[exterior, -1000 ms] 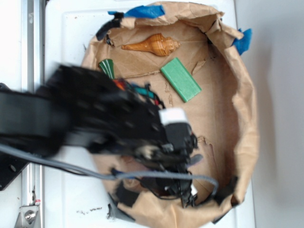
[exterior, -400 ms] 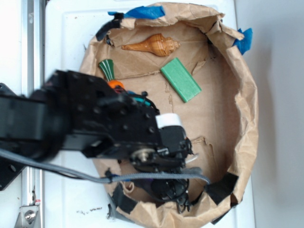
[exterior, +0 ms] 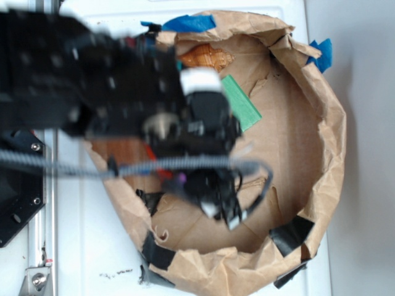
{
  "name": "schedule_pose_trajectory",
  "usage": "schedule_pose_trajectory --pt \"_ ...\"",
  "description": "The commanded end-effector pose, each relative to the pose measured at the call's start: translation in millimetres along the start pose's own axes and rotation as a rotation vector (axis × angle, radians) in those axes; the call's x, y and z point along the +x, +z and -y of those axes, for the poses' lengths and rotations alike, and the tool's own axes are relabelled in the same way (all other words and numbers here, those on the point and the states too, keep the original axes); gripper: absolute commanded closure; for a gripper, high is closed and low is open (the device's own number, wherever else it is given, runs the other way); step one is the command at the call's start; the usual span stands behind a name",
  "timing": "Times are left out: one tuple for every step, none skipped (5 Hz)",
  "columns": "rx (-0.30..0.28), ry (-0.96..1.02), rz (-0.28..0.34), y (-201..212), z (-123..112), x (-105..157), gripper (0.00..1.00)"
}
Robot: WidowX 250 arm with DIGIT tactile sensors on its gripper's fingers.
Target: Grab the gray animal.
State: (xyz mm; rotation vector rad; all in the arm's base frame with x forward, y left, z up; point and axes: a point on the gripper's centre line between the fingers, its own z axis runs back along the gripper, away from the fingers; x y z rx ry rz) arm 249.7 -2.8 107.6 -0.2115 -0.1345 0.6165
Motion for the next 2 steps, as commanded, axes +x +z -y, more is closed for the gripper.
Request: schedule_pose_trajectory --pt "0.307 0.041 0.140 61.2 -0.2 18.8 1.00" --pt "0.386 0.050 0.122 60.6 3.1 15.0 1.00"
